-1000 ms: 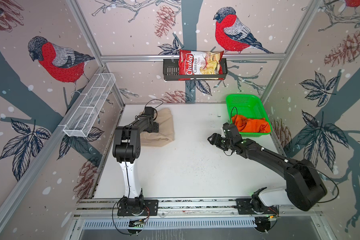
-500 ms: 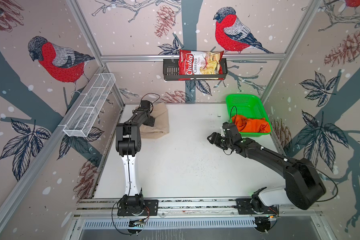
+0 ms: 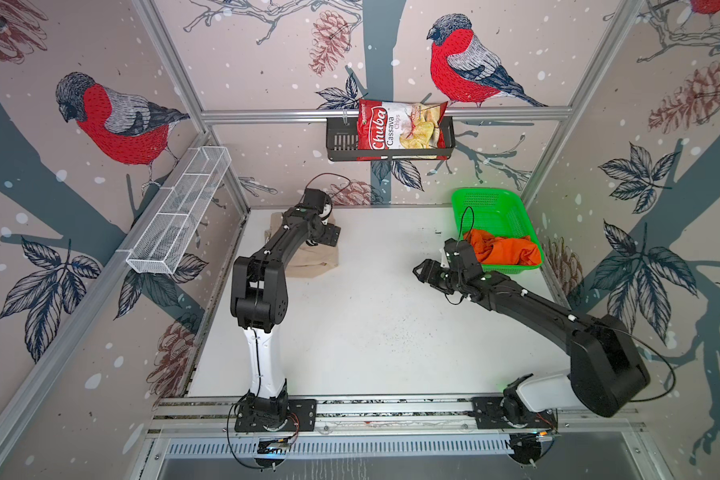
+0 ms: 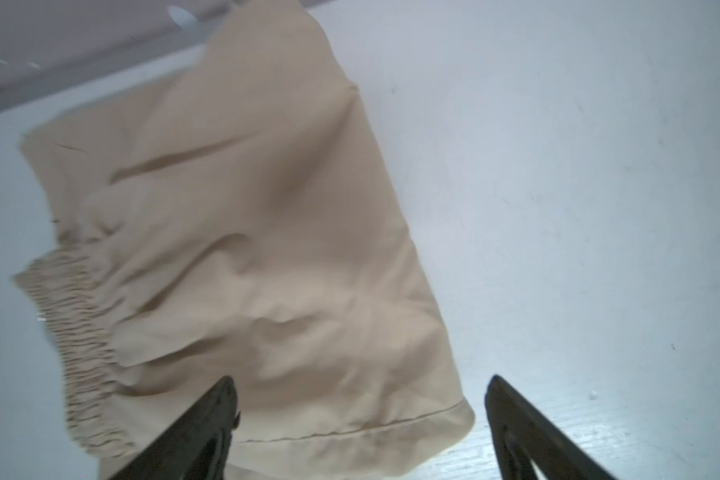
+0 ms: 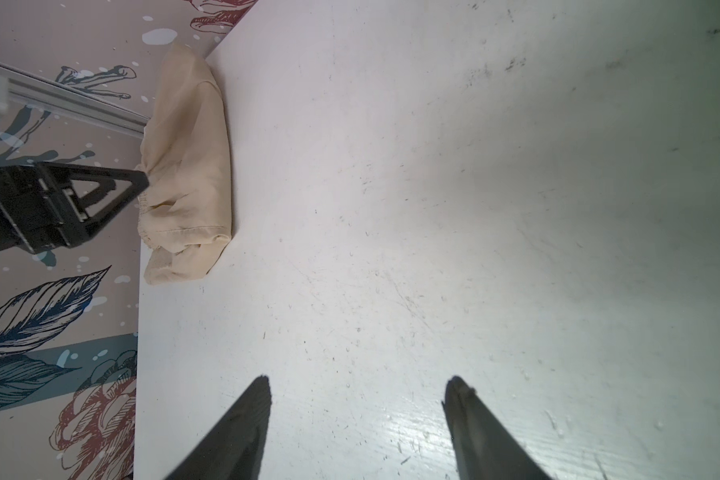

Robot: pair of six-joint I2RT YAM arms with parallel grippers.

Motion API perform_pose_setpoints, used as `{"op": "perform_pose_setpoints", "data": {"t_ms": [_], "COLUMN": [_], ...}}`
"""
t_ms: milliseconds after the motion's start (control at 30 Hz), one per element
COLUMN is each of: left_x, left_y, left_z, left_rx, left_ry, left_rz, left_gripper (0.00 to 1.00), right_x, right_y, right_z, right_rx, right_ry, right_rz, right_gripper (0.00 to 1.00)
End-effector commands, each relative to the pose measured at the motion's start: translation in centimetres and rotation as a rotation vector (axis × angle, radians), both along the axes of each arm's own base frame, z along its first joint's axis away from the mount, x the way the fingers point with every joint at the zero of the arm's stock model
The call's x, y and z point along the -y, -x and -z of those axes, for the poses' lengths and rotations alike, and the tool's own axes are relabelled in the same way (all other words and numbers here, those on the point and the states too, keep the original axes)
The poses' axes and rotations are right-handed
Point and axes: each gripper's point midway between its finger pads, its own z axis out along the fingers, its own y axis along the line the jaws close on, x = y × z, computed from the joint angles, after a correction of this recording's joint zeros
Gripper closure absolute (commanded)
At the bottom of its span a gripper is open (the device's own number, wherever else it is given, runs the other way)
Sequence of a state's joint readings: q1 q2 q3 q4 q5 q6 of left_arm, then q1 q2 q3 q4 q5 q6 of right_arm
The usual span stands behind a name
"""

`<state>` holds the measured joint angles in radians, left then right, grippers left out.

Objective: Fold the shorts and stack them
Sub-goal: 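Drag the folded shorts with the left gripper to the table corner farthest from the robot, then grasp the orange clothing in the green basket with the right gripper and lift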

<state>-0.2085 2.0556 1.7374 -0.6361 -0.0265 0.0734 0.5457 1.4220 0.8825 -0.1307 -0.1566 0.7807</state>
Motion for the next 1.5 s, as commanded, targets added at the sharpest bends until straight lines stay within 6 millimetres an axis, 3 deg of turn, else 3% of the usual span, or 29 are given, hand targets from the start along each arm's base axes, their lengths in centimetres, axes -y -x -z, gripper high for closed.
{"op": "perform_pose_setpoints", "data": {"t_ms": [0, 267, 667, 1000, 1200, 1367, 1467], "left_x": [2.4, 4.1, 3.1, 2.4, 2.8, 3.4, 3.6], "left_y": [0.7, -0.4, 3.2, 5.3, 4.8, 4.1, 4.3], "left_z": [2.6, 5.5, 8.6, 9.4, 6.9, 1.5, -2.0], "left_rx": [-0.083, -0.119, -0.187, -0.198, -0.151, -0.030, 0.054], "left_ry": [0.055, 0.095, 0.076, 0.057, 0.092, 0.155, 0.211], "left_rz": [-0.016, -0.024, -0.030, -0.033, -0.028, -0.027, -0.036], "left_gripper": [0.08, 0.10, 0.10, 0.10, 0.10, 0.07, 0.07], "right_x": [0.5, 1.0, 1.2, 1.3, 1.3, 2.7, 5.2], "right_y": [-0.2, 0.2, 0.1, 0.3, -0.1, -0.9, -2.3], "right_z": [-0.4, -0.1, -0.4, -0.9, -1.7, -3.5, -5.3], "right_rx": [0.021, 0.014, 0.022, 0.032, 0.047, 0.082, 0.114], "right_ry": [0.021, 0.020, 0.016, 0.009, 0.013, 0.062, 0.135], "right_rz": [0.012, 0.023, 0.019, 0.026, 0.022, 0.030, 0.050], "right_gripper": [0.32, 0.32, 0.32, 0.32, 0.32, 0.32, 0.32]}}
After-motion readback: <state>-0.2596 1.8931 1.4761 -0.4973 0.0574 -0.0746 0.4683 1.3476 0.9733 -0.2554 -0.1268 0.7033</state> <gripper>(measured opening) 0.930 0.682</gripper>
